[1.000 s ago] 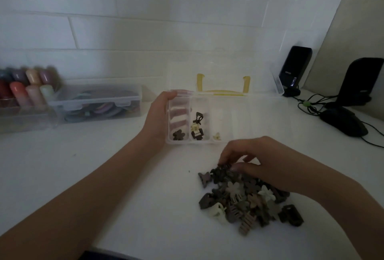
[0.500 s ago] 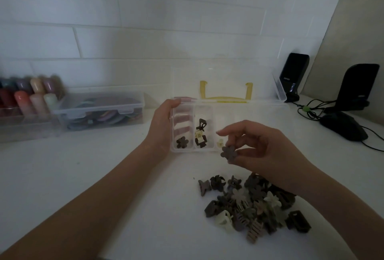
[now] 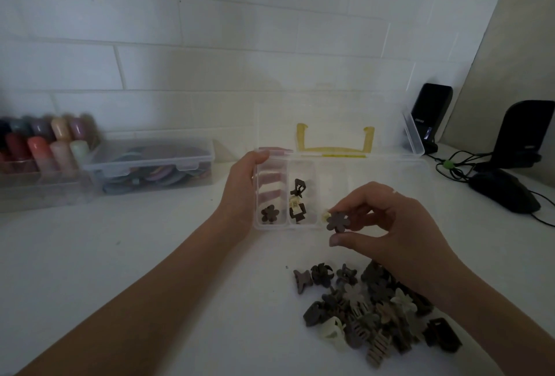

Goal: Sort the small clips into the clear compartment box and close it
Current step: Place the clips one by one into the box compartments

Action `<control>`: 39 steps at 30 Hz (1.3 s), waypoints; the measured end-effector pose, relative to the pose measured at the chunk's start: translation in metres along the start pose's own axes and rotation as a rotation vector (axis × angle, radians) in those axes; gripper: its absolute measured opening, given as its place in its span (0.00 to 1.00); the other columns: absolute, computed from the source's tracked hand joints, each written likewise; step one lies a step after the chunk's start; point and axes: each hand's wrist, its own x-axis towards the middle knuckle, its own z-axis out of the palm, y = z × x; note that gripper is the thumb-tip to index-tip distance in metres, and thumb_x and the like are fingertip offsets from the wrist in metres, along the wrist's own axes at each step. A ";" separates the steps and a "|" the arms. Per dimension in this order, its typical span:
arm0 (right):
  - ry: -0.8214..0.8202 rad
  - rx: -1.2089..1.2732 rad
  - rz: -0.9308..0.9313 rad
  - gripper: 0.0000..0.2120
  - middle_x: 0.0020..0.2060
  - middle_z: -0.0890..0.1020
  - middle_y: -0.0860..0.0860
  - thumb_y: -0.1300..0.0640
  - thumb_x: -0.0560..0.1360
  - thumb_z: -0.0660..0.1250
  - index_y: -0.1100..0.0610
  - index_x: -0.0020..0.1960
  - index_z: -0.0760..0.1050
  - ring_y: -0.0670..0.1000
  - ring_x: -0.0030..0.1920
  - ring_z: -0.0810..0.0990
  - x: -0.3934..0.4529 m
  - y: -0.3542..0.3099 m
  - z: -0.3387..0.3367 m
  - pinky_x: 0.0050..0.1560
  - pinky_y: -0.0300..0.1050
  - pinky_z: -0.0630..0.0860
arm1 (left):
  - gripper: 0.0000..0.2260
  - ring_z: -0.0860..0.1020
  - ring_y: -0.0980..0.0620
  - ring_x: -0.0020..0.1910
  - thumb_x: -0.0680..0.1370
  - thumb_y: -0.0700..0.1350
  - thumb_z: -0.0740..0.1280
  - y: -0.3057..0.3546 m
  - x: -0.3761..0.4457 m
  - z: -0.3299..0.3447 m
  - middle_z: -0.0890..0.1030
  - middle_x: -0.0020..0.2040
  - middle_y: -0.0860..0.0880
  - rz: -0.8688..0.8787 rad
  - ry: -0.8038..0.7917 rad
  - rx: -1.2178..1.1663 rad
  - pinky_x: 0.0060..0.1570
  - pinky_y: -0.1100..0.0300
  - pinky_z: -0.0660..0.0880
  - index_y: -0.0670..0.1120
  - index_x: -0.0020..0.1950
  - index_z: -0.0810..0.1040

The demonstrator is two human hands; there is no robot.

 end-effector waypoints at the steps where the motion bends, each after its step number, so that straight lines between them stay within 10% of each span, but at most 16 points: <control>1: 0.010 0.003 -0.003 0.13 0.41 0.81 0.44 0.54 0.59 0.78 0.49 0.42 0.79 0.46 0.40 0.80 0.000 -0.001 0.000 0.42 0.32 0.76 | 0.19 0.79 0.45 0.48 0.77 0.45 0.56 -0.001 0.000 0.000 0.82 0.46 0.47 -0.002 -0.002 0.004 0.51 0.49 0.74 0.52 0.36 0.84; 22: 0.030 -0.083 0.013 0.11 0.41 0.82 0.40 0.58 0.67 0.74 0.45 0.46 0.79 0.46 0.40 0.79 -0.001 0.001 0.011 0.39 0.31 0.74 | 0.16 0.79 0.45 0.49 0.75 0.48 0.59 -0.001 0.003 -0.002 0.82 0.45 0.47 -0.015 -0.012 0.000 0.52 0.47 0.75 0.53 0.36 0.85; 29: 0.036 -0.330 -0.272 0.09 0.41 0.78 0.37 0.57 0.69 0.72 0.47 0.44 0.75 0.43 0.44 0.75 0.050 -0.030 0.036 0.45 0.32 0.69 | 0.13 0.80 0.46 0.46 0.68 0.52 0.62 -0.005 0.006 -0.004 0.83 0.44 0.45 -0.056 -0.023 -0.066 0.41 0.55 0.75 0.49 0.43 0.84; 33: -0.010 -0.558 -0.312 0.08 0.52 0.78 0.46 0.54 0.70 0.68 0.49 0.49 0.79 0.49 0.52 0.72 0.069 -0.024 0.049 0.53 0.47 0.72 | 0.09 0.79 0.51 0.39 0.77 0.49 0.61 -0.006 0.004 -0.006 0.83 0.35 0.53 -0.091 -0.044 -0.085 0.40 0.57 0.76 0.46 0.45 0.78; 39: -0.067 -0.322 -0.241 0.06 0.41 0.79 0.37 0.54 0.70 0.72 0.45 0.46 0.81 0.40 0.45 0.76 0.025 -0.003 0.013 0.44 0.31 0.71 | 0.12 0.80 0.47 0.46 0.67 0.52 0.62 -0.002 0.008 -0.004 0.82 0.44 0.46 -0.088 0.000 -0.051 0.55 0.45 0.72 0.50 0.40 0.84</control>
